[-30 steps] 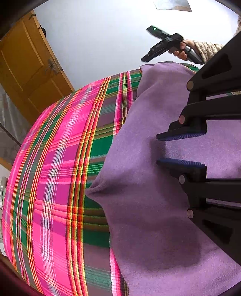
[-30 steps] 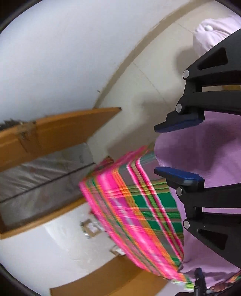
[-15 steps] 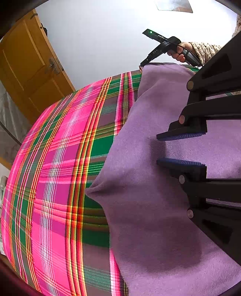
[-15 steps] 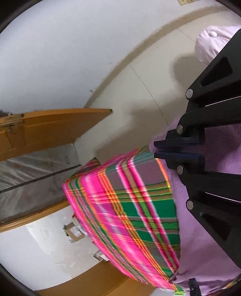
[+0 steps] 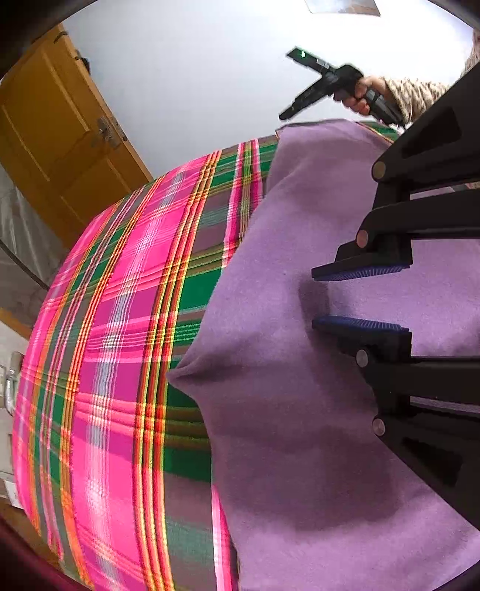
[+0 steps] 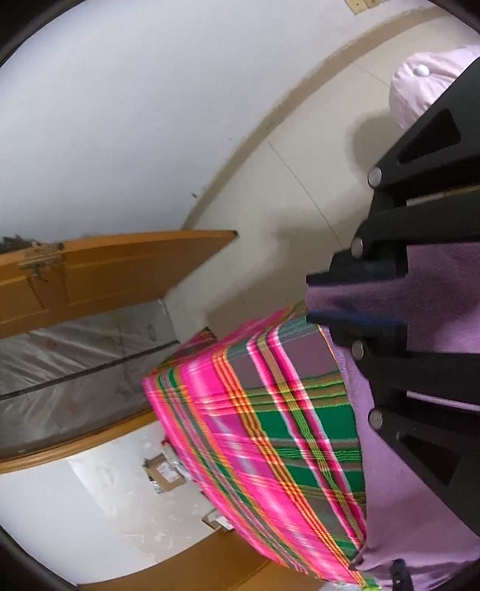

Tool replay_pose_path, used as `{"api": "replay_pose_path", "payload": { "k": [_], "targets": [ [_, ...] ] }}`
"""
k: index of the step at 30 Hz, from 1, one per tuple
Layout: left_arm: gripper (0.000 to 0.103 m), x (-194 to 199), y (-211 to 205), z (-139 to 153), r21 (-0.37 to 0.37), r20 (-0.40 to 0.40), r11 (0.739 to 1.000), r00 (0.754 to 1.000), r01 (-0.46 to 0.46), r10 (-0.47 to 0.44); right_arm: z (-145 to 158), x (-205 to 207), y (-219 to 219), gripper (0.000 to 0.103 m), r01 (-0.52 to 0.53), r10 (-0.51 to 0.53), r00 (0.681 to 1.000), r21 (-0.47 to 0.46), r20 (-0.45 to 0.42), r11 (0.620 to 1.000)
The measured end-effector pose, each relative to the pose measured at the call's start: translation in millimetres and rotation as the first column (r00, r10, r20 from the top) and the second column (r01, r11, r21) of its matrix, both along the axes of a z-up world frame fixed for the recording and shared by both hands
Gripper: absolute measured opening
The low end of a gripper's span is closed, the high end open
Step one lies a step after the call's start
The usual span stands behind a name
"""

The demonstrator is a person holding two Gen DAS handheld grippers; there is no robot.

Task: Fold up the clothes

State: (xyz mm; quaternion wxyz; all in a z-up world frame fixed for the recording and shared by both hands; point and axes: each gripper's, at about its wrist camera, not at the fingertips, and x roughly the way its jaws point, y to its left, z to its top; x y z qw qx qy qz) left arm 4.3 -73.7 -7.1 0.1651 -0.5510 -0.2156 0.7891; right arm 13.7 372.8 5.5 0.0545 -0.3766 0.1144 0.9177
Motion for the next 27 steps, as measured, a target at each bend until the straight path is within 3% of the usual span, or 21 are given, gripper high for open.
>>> {"api": "replay_pose_path", "payload": {
  "k": [7,12,19,27],
  "targets": [
    [0.02,26.1,-4.5,0.6,0.009,-0.025,1.0,1.0,-0.013,0.013,10.2,40.2,-39.8,0.026,-0.177,0.178,0.983,0.028,-0.043,0.984],
    [0.02,47.9,-11.7,-1.9,0.013,-0.032,1.0,0.999,-0.019,0.02,1.3,62.7,-81.7,0.026,-0.326,0.327,0.945,0.051,-0.023,0.944],
    [0.02,79.3,-25.3,-2.9,0.013,-0.067,0.999,0.997,-0.045,0.046,-6.2,97.0,-120.2,0.026,-0.419,0.422,0.906,0.063,-0.046,0.906],
    [0.02,111.6,-46.3,-6.4,0.055,-0.096,0.996,0.992,-0.077,0.082,-22.6,130.0,-130.1,0.027,-0.43,0.433,0.901,0.073,-0.032,0.9]
  ]
}}
